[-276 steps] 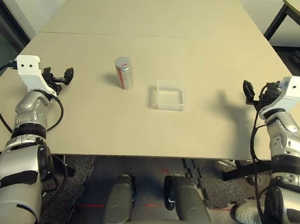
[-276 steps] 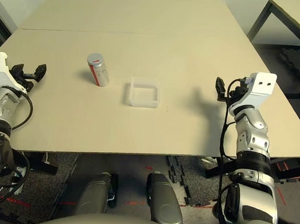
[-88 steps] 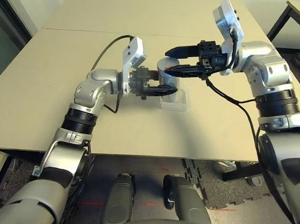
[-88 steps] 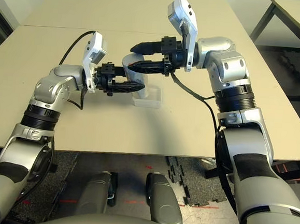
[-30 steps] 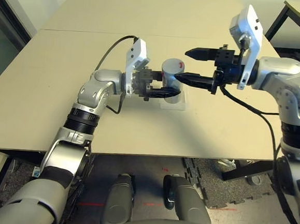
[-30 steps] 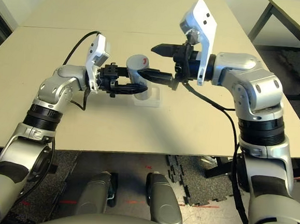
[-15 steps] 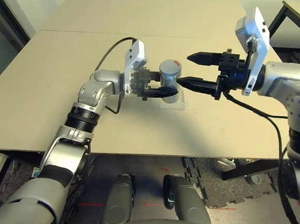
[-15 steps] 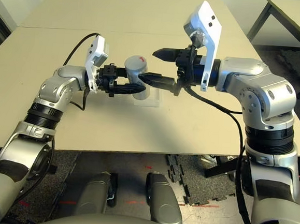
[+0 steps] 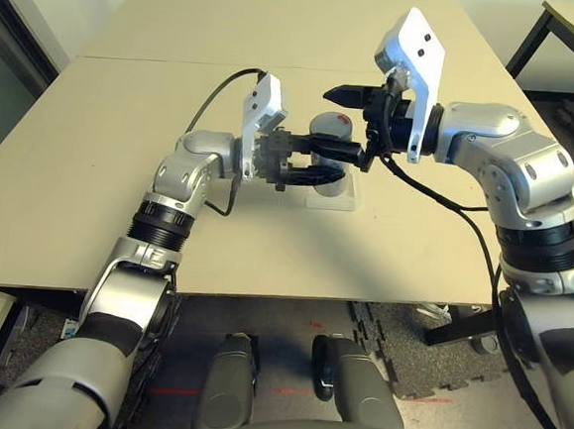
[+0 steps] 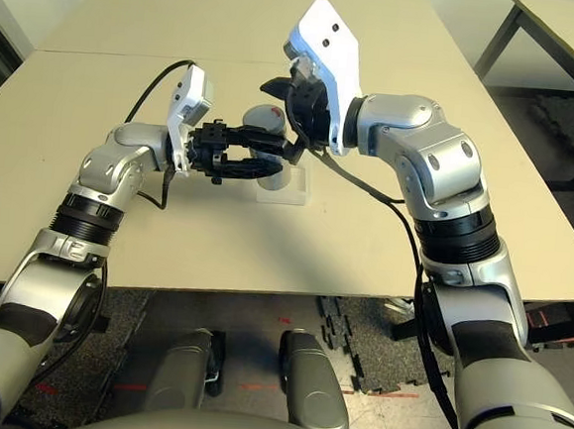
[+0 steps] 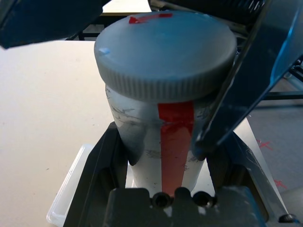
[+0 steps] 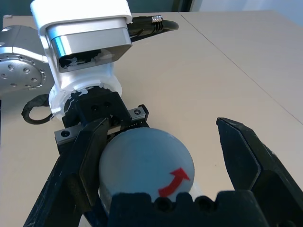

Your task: Pour the medicine from the bottle into the box.

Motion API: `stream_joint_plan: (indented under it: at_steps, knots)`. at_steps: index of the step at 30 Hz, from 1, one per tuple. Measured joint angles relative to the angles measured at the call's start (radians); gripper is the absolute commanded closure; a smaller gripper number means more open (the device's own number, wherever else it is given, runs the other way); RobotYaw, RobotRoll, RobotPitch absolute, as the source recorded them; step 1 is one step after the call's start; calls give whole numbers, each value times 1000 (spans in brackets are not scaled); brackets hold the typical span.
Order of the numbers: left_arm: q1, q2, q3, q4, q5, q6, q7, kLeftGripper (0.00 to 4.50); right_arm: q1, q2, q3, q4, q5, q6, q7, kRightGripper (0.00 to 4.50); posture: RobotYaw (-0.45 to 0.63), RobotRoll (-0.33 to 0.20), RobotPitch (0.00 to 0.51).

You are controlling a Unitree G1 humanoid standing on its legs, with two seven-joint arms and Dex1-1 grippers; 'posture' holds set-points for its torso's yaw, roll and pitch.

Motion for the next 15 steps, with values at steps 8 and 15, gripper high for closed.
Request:
stream_joint_plan:
  at_steps: [8, 15]
  knots:
    - [1, 0, 0, -1, 0, 5, 16, 1967, -2, 10, -7, 16, -4, -5, -12, 0, -158, 0, 113]
    - [1, -1, 0, -2, 0, 5, 22, 1968, 30, -23, -48, -30, 32, 38, -17, 0, -171, 0, 115]
